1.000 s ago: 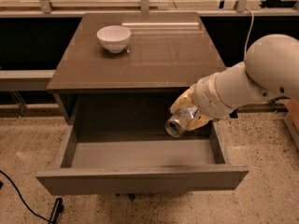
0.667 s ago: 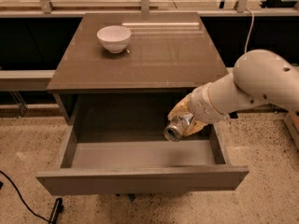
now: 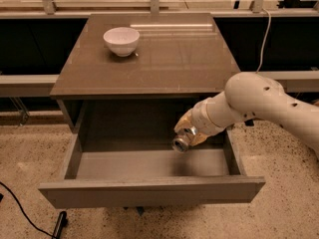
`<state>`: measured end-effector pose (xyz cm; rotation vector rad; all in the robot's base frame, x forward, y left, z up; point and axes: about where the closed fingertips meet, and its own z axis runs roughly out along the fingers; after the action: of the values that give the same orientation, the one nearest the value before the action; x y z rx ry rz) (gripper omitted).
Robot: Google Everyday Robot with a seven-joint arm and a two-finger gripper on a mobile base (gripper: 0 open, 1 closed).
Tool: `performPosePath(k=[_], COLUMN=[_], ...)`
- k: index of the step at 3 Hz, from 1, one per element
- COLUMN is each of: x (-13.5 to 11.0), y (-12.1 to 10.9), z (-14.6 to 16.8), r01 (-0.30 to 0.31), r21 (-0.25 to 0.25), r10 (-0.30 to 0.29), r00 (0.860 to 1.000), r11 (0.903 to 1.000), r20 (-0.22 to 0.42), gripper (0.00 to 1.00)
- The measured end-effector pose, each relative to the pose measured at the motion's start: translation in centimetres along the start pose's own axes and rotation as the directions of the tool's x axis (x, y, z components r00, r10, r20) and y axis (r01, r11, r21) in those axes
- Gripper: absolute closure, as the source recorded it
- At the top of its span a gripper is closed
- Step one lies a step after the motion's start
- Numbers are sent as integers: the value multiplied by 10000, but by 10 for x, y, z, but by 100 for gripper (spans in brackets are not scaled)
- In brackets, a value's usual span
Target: Place redbull can into top drawer
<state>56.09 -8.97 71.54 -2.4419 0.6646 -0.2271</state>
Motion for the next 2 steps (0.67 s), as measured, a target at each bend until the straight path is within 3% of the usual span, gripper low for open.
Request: performPosePath(k=[1,2], x=[5,5], y=[0,1], z=[16,23], r01=[1069,1211], r21=[252,927], r10=[-1056,-1184], r00=[9932,9924], r11=[9939,9883], r20=[-497,-341], gripper=[99,77])
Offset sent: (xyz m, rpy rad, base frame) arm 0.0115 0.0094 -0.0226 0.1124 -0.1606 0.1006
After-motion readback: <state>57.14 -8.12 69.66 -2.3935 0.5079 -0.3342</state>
